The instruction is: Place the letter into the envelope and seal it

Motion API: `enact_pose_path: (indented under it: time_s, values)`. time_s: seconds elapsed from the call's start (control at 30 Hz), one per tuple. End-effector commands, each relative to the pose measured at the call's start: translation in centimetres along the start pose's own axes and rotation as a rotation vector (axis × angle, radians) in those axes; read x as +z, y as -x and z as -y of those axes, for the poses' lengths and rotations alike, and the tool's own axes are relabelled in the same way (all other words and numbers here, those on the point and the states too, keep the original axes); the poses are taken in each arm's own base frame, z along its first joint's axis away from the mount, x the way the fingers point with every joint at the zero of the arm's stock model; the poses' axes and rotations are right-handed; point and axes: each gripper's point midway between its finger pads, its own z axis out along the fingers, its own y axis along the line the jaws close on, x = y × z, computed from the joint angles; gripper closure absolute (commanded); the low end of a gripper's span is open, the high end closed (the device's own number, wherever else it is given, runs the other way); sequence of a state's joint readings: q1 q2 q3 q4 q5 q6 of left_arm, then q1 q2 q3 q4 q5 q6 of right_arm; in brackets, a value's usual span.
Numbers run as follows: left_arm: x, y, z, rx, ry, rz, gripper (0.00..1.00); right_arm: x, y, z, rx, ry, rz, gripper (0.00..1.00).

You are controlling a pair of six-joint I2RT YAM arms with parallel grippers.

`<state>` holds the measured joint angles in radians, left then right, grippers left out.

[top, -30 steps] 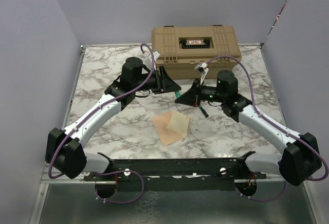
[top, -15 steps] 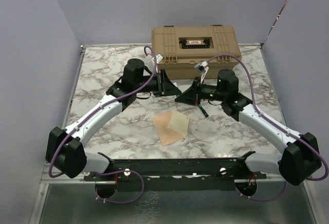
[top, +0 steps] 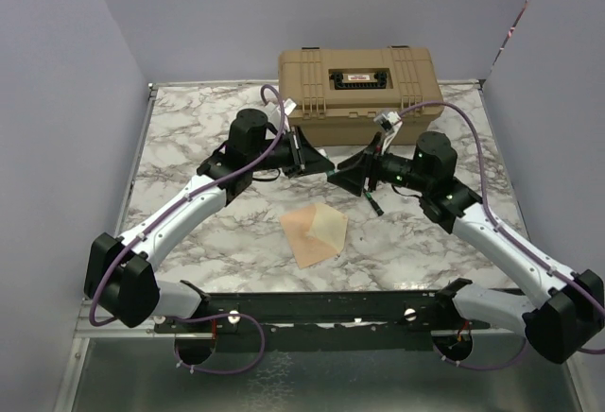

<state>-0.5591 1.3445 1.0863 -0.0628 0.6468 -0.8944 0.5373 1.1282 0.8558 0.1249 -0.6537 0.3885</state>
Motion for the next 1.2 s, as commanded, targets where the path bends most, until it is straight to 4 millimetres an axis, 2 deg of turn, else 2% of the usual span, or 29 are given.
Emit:
enact_pose_path:
  time_s: [0.0, 0.2, 0.37, 0.47, 0.6, 0.8, 0.9, 1.03, 1.17]
  values:
    - [-0.6, 3.0, 1.4, -0.148, 0.041, 0.159, 1.00, -1.0, 2.1, 0.8, -0.159, -0.124, 0.092, 0.38]
    - [-1.4, 4.8, 1.7, -0.305, 0.062, 0.269, 1.00, -1.9, 4.4, 0.4, -0.392, -0.192, 0.178, 0.35]
    - [-2.0, 4.9, 2.0, -0.381, 0.052, 0.297, 1.00, -2.3, 5.6, 0.4, -0.542, -0.239, 0.215, 0.32]
    - [-2.2, 4.6, 2.3, -0.417, 0.042, 0.289, 1.00, -2.0, 6.0, -0.1, -0.598, -0.221, 0.223, 0.36]
    - [-2.8, 4.4, 2.9, -0.427, 0.024, 0.294, 1.00, -1.2, 5.8, -0.6, -0.639, -0.207, 0.210, 0.48]
    - [-3.1, 4.1, 3.4, -0.407, 0.011, 0.285, 1.00, -0.2, 5.7, -1.2, -0.669, -0.202, 0.211, 0.42]
    - [-3.3, 3.9, 3.4, -0.407, 0.007, 0.278, 1.00, 0.1, 5.6, -1.0, -0.676, -0.217, 0.206, 0.43]
    - [-3.5, 3.6, 3.5, -0.398, 0.003, 0.274, 1.00, 0.2, 6.0, -0.6, -0.688, -0.257, 0.212, 0.56]
    - [-3.6, 3.4, 3.6, -0.388, 0.001, 0.273, 1.00, 0.6, 6.1, -0.8, -0.704, -0.249, 0.214, 0.58]
